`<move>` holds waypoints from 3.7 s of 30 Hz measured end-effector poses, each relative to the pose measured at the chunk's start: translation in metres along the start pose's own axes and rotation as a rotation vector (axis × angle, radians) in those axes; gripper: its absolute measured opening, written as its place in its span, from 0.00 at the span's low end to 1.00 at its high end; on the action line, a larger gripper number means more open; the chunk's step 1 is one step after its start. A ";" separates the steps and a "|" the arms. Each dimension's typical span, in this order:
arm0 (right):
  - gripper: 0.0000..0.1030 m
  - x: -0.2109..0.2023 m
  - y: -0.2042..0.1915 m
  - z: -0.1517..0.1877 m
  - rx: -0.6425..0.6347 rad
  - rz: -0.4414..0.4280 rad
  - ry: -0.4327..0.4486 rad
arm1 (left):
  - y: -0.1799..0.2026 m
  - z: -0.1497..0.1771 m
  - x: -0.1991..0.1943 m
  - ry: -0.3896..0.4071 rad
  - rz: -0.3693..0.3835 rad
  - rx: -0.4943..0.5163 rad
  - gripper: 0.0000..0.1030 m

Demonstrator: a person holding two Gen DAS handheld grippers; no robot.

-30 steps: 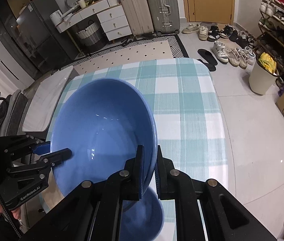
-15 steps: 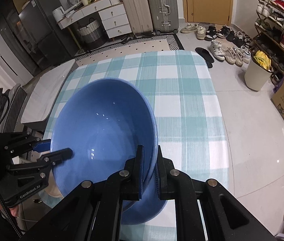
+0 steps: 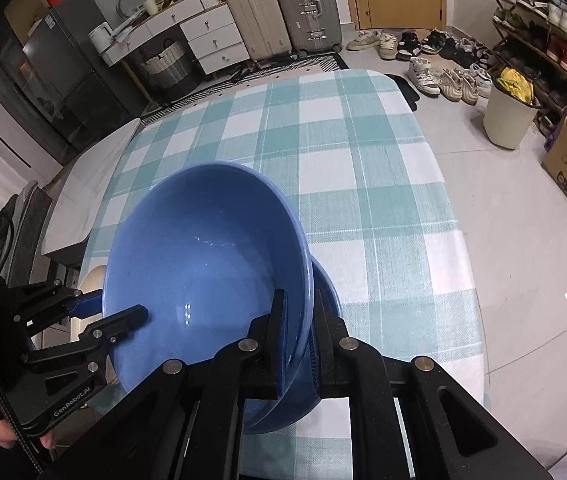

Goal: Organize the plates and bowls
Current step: 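Carry the held blue bowl over the other blue bowl with both tools, then lower the held bowl into the other blue bowl and open both tools, then raise both tools away from the stacked blue bowls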

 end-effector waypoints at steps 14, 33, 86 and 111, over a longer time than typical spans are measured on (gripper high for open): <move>0.09 0.011 0.002 0.017 -0.034 0.033 0.020 | 0.015 0.018 0.015 0.023 -0.077 0.028 0.23; 0.11 0.022 -0.005 0.035 -0.149 0.138 0.019 | 0.022 0.023 0.036 0.015 -0.076 0.020 0.24; 0.84 -0.009 -0.006 0.023 -0.195 0.036 0.283 | -0.011 0.018 0.024 0.117 -0.078 -0.274 0.79; 0.99 -0.021 -0.038 0.069 -0.240 0.041 0.421 | -0.033 0.071 -0.032 0.358 -0.374 -0.433 0.99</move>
Point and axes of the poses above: each gripper's, at about its wrist camera, not at the fingertips, and x roughly the way its jaws point, y to its right, z to its underside, the point moved 4 cm from there along x, roughly the way its jaws point, and after that the axes turned 12 degrees about -z, right-handed, at the moved point
